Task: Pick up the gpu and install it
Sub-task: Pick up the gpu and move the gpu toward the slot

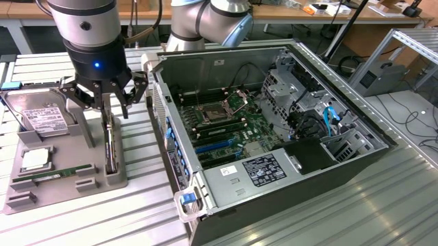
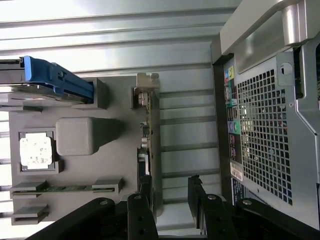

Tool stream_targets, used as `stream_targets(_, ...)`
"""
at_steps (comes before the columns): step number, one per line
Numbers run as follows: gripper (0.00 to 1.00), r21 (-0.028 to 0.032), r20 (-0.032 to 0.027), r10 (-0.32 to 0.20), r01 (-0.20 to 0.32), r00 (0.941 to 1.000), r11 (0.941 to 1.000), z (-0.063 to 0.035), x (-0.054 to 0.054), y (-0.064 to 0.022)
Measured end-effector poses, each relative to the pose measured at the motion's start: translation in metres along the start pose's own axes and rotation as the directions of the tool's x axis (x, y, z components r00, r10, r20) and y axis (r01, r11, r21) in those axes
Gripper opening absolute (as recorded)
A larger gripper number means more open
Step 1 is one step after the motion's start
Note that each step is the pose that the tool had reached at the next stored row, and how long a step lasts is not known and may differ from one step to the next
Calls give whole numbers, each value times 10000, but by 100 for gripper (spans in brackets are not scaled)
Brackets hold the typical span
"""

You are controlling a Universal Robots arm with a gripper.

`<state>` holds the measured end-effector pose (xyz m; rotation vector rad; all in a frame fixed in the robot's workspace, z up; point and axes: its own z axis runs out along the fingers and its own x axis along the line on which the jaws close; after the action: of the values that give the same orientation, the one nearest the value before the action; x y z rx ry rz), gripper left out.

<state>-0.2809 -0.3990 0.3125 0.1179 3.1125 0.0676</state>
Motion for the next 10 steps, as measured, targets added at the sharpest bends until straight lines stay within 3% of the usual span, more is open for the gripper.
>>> stream_targets(10, 42, 0, 0, 0, 0, 10000, 10000, 49, 3, -2)
